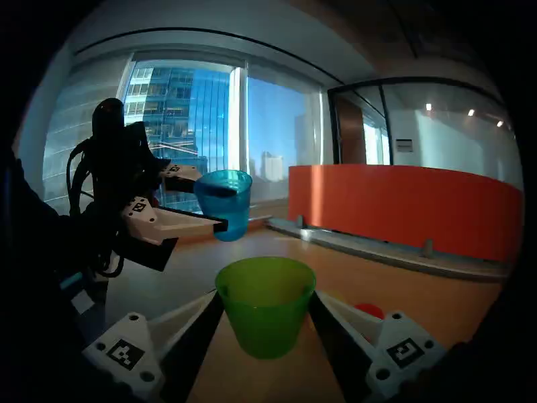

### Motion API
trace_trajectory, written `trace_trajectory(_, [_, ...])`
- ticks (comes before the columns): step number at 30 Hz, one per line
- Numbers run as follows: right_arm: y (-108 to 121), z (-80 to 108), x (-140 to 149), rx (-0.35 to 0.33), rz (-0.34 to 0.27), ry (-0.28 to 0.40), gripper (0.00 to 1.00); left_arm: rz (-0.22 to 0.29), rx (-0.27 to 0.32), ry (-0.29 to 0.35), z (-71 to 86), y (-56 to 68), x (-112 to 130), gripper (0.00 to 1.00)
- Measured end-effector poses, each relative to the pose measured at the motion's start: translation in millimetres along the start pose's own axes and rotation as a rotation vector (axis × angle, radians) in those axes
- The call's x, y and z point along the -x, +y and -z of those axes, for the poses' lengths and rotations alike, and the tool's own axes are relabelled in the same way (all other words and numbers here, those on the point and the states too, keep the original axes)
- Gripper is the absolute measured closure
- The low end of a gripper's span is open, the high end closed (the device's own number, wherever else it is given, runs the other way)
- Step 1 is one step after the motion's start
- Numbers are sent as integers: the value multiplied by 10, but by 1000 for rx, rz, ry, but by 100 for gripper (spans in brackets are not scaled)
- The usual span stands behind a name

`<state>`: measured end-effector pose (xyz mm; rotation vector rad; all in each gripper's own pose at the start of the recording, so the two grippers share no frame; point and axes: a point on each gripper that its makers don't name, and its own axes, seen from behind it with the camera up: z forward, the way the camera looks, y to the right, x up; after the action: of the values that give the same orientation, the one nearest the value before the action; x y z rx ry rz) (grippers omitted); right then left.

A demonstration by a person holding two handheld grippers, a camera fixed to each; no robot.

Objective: Pour water

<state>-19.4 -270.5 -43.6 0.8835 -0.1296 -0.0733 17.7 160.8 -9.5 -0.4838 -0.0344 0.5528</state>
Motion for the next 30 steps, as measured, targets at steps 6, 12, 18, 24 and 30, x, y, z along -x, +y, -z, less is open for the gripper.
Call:
trace_trajectory(6, [-39, -56, 17, -14, 3, -5, 11, -40, -8, 5, 27, -16, -68, 20])
trace_trajectory(12, [-98, -115, 10, -30, 8, -7, 11, -93, -18, 5, 29, -56, -148, 20])
trace_trajectory(18, [-160, -177, -14, -46, 13, -8, 11, -147, -27, 6, 16, -57, -222, 20])
trace_trajectory(24, [-217, -232, -34, -61, 17, -7, 11, -188, -37, 6, 18, -69, -269, 20])
trace_trajectory(30, [-264, -271, -37, -74, 21, -7, 11, -229, -45, 3, 9, -53, -274, 20])
